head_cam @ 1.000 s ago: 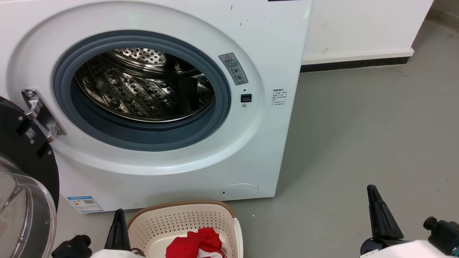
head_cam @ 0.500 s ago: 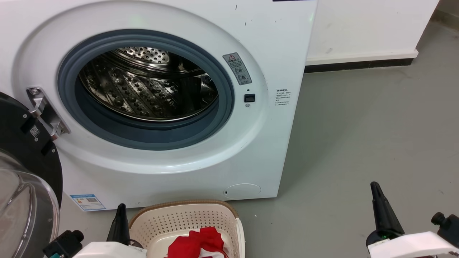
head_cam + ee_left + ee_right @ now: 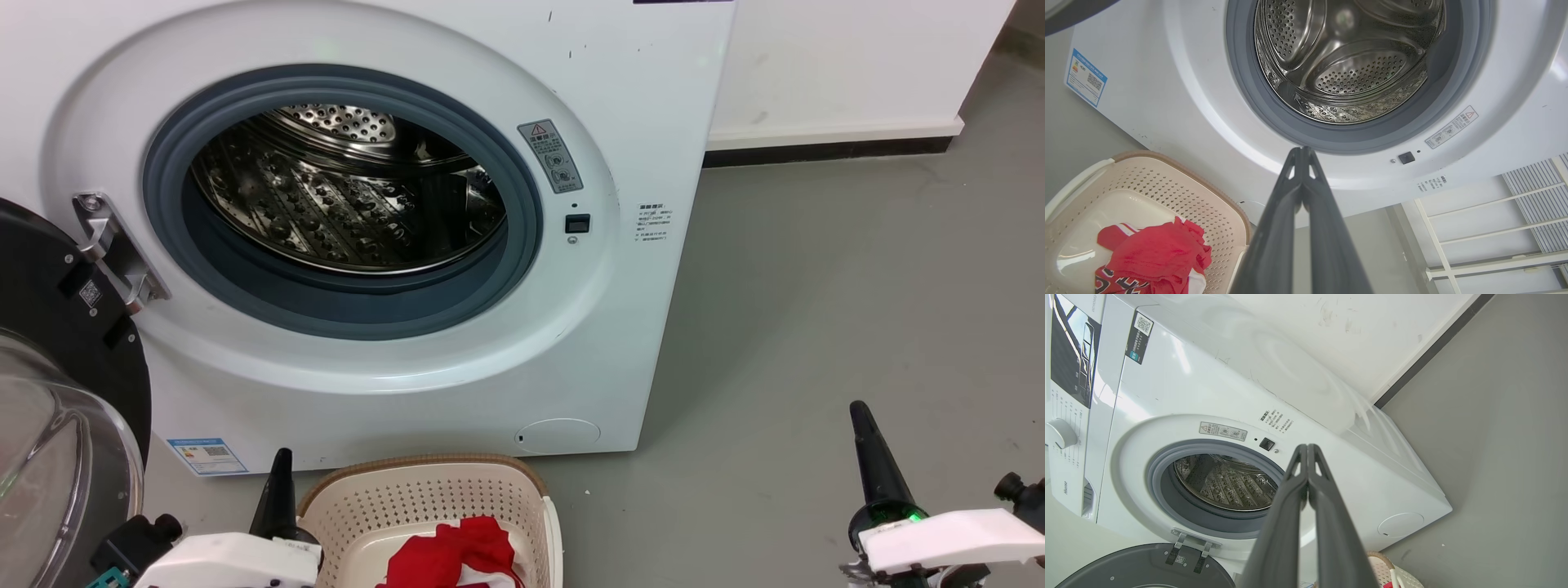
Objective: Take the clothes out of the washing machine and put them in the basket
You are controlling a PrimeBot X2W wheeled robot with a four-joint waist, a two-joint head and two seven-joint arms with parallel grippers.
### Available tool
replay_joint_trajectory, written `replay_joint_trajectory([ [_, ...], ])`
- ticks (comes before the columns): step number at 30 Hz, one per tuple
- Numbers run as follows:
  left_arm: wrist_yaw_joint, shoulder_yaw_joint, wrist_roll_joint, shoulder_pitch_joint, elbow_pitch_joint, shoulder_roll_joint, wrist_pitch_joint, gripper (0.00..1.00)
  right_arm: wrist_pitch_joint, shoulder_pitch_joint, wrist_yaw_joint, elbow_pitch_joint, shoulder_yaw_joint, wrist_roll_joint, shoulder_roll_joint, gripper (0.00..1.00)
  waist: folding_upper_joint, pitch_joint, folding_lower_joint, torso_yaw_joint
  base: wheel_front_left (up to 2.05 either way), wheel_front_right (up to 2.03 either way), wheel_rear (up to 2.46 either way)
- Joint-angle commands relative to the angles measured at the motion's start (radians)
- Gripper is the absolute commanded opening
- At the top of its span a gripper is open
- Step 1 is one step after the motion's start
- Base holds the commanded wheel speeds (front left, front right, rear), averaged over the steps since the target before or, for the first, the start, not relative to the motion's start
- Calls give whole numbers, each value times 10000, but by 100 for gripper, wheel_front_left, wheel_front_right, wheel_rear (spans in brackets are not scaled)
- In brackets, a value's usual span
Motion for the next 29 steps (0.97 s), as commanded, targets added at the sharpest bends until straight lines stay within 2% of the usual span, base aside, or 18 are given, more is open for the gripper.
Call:
replay_joint_trajectory([
  [1,-80,60,-293,-289,-54,44,77,0,39,-267,-1,-12,-38,290,-63,0,0,0,0,10,0,0,0],
  [29,-647,303,-3488,-858,347,26,856,0,834,-860,-1,672,-403,3441,-49,0,0,-9,0,260,0,0,0],
])
